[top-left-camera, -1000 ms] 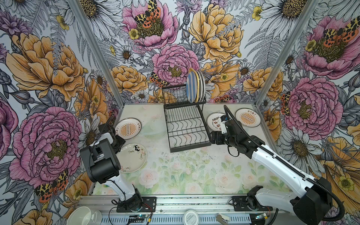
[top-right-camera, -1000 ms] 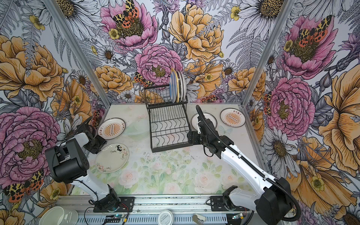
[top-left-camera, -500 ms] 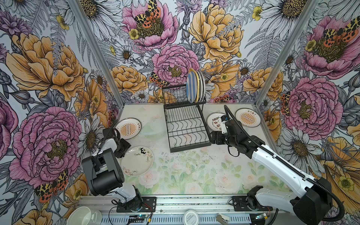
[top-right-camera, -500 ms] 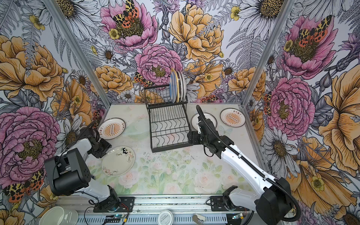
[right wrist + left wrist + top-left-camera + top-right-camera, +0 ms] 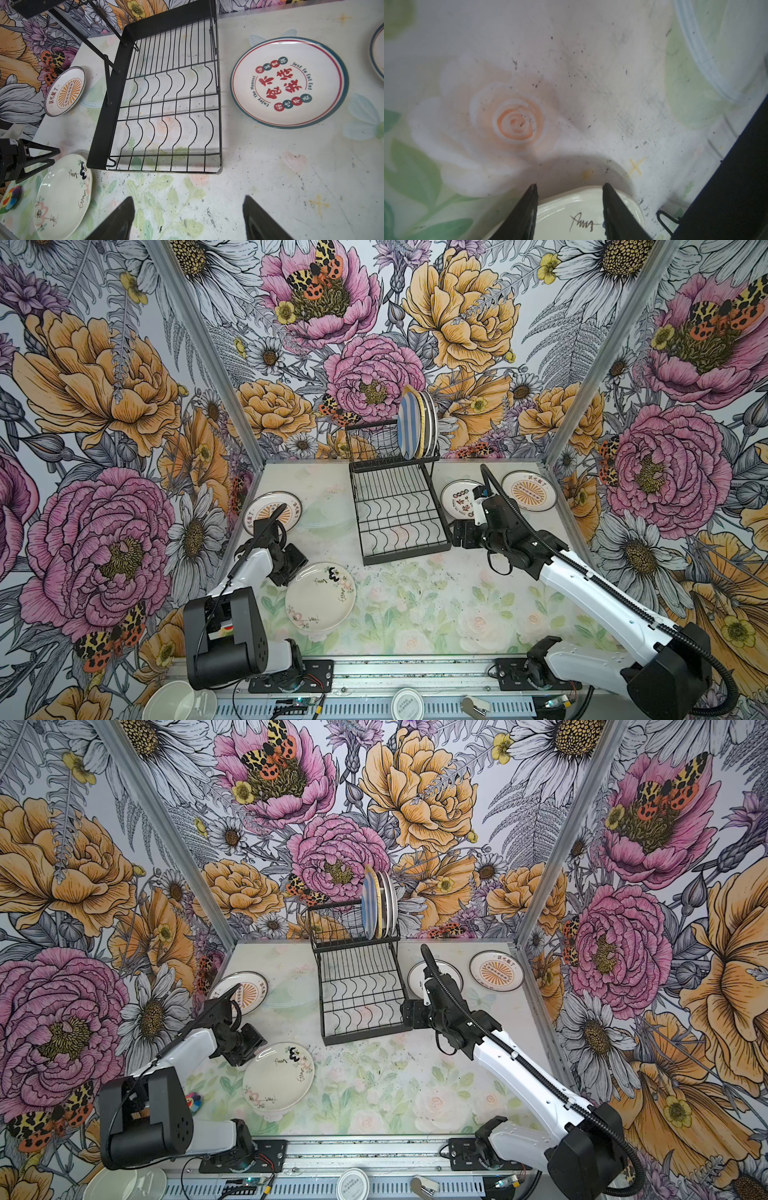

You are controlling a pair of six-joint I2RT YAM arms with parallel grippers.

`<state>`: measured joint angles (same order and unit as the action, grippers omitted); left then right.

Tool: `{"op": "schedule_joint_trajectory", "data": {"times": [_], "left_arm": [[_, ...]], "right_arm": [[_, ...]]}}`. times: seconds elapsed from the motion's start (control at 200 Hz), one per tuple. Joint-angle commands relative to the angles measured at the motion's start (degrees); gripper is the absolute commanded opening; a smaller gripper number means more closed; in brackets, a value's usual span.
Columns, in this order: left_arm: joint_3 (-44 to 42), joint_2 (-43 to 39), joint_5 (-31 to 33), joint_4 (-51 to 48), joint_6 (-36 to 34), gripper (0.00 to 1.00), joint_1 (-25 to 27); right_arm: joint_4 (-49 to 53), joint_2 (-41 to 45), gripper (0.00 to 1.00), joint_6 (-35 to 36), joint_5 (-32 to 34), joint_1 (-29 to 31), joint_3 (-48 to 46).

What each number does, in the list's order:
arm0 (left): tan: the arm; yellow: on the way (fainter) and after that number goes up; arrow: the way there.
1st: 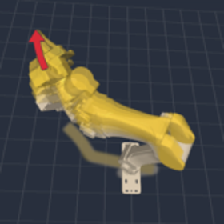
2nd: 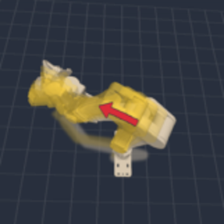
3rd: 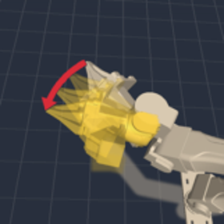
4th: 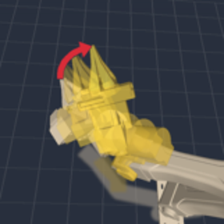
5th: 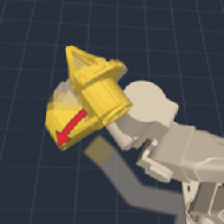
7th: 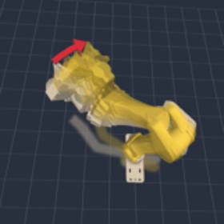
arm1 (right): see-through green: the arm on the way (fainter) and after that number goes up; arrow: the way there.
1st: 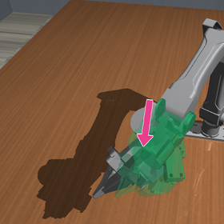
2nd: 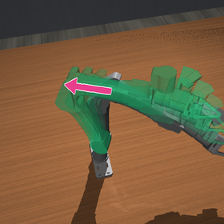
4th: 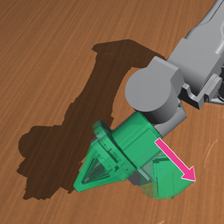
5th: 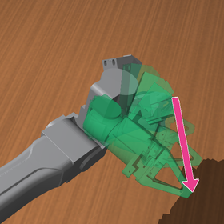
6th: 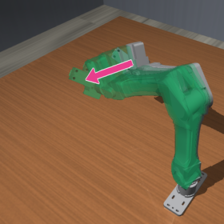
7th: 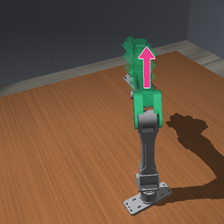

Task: Load the plates into the dish rack
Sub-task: 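Push the white floral plate with the left gripper toward the right gripper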

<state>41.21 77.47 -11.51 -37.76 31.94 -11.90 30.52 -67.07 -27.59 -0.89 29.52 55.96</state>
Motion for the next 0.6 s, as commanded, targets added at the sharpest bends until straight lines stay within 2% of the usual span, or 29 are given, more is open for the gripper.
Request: {"op": "schedule_joint_trajectory", "data": {"times": [0.0, 0.08, 0.155, 0.24, 0.31, 0.37, 0.455, 0.595], "left_arm": [[-1.31, -1.72, -1.93, -1.87, 2.56, 0.51, 1.37], [-1.06, -2.85, -2.30, -2.61, 2.69, 0.51, 2.25], [0.17, -4.10, 0.17, -4.67, 1.62, 0.55, 2.29], [1.58, -5.59, 4.43, -7.39, 0.09, 0.67, 1.85], [1.42, -6.67, 5.98, -7.59, -0.28, 0.84, 0.86], [1.41, -7.14, 7.53, -7.57, -0.28, 0.90, 0.50], [0.98, -6.89, 9.08, -7.27, -0.21, 0.96, 0.19], [-0.36, -5.18, 9.24, -5.08, -0.21, 0.97, -0.02]], "right_arm": [[-1.34, 1.67, 0.82, 0.00, -0.43, -0.47, -0.68], [-1.24, 2.02, 0.82, 0.00, -0.33, -0.58, -0.92], [-1.32, 2.31, 0.83, -0.09, -0.17, -0.58, -1.20], [-1.29, 2.56, 0.82, -0.17, -0.27, -0.54, -1.56], [-1.31, 2.81, 0.83, -0.15, -0.19, -0.65, -1.82], [-1.33, 3.04, 0.83, -0.19, -0.09, -0.66, -2.07], [-1.30, 3.56, 0.83, -0.20, 0.04, -0.63, -2.30], [-1.33, 4.55, 0.83, -0.33, 0.53, -0.75, -3.04]]}}
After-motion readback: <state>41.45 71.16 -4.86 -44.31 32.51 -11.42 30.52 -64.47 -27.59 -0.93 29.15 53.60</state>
